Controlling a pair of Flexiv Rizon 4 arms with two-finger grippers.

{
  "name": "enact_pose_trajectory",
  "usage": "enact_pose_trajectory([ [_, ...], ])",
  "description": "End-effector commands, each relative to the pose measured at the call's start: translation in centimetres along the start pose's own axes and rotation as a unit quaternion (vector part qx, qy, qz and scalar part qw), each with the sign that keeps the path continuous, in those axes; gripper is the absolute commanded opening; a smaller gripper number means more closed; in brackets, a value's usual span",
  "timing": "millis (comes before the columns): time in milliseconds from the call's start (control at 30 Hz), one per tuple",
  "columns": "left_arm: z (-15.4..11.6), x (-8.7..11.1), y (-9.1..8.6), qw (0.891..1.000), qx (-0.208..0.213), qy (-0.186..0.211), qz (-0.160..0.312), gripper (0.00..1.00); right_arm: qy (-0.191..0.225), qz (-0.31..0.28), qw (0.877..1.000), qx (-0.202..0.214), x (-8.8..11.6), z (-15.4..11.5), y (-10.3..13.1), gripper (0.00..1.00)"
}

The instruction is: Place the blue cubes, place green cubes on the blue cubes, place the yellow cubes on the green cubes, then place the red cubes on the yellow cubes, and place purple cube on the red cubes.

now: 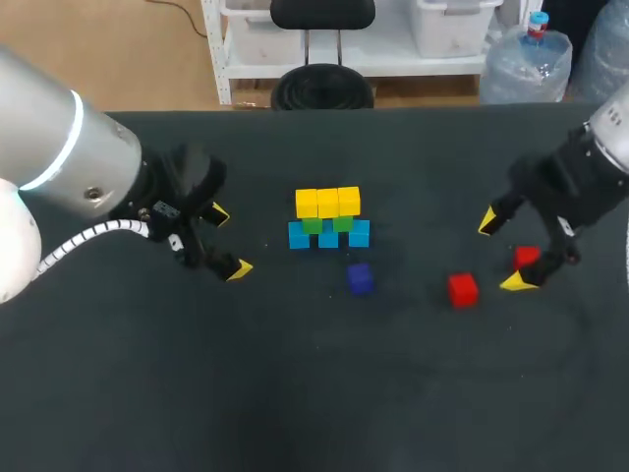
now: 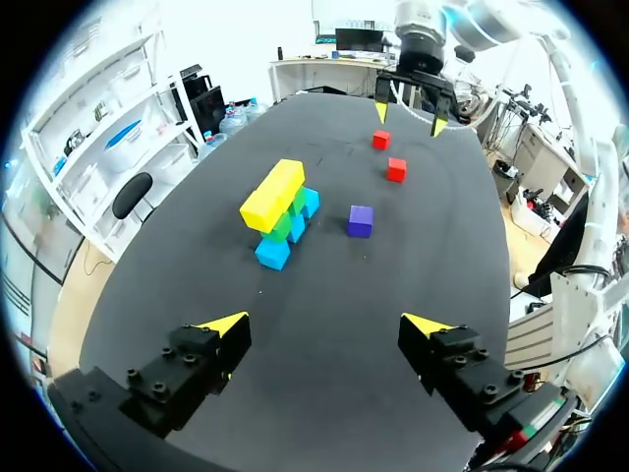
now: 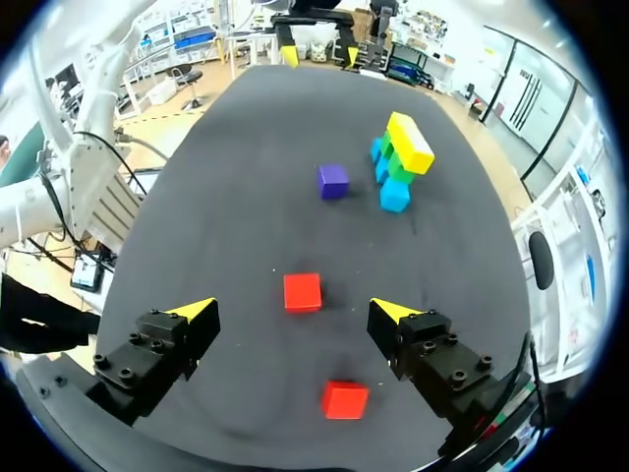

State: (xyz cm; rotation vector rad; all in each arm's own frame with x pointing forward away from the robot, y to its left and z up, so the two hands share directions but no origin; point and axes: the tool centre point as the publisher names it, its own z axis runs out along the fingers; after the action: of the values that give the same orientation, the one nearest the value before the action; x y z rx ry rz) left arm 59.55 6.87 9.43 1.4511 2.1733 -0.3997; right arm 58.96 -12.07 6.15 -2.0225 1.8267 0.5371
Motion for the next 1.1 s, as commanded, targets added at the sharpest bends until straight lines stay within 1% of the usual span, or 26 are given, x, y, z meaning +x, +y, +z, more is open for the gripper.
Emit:
enact_pose_trajectory([
  [33,0.0,0.0,0.0,1.000,-0.001,0.001,-0.001,1.00,0.002,0.004,1.000,-0.009,0.4,0.9,-0.4,1.00],
  [100,0.0,0.0,0.0,1.000,-0.001,0.001,-0.001,1.00,0.005,0.015,1.000,-0.014,0.6,1.4,-0.4,1.00],
  [300,0.0,0.0,0.0,1.000,-0.001,0.001,-0.001,1.00,0.010,0.022,1.000,-0.016,1.0,2.8,-0.2,1.00],
  [633,0.0,0.0,0.0,1.000,-0.001,0.001,-0.001,1.00,0.014,0.032,0.999,-0.024,1.2,4.2,0.5,1.00],
  [933,0.0,0.0,0.0,1.000,-0.001,0.001,-0.001,1.00,0.013,0.044,0.999,-0.024,1.3,5.7,0.0,1.00],
  [1100,0.0,0.0,0.0,1.000,-0.001,0.001,-0.001,1.00,0.008,0.041,0.999,-0.030,1.2,6.3,-0.2,1.00],
])
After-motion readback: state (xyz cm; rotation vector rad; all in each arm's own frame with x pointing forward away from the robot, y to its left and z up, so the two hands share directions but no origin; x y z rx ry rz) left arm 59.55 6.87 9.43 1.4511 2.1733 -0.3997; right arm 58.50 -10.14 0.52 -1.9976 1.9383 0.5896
